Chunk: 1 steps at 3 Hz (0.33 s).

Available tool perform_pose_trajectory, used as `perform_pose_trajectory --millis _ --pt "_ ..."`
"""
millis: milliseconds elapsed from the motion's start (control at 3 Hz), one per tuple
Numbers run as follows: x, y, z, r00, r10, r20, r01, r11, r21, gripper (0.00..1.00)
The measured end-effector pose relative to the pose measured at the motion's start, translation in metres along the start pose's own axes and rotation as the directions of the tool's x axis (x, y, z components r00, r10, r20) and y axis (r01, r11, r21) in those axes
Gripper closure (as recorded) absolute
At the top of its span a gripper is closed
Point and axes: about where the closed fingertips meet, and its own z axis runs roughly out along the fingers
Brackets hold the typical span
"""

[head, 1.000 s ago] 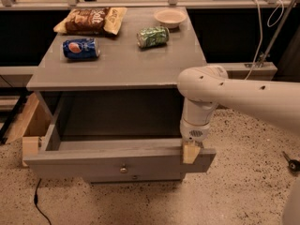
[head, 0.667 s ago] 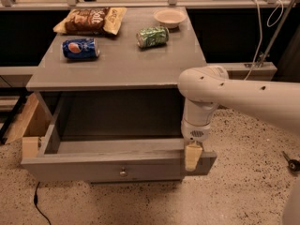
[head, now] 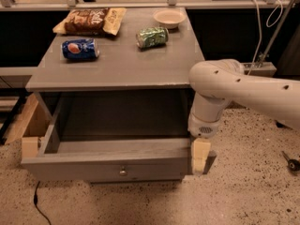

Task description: Open top drawer

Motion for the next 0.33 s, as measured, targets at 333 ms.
perform_pose_trajectory --millis 333 --pt "-0.0007 0.0014 -0.0003 1.0 0.001 0.001 -0.001 1.0 0.001 0.0"
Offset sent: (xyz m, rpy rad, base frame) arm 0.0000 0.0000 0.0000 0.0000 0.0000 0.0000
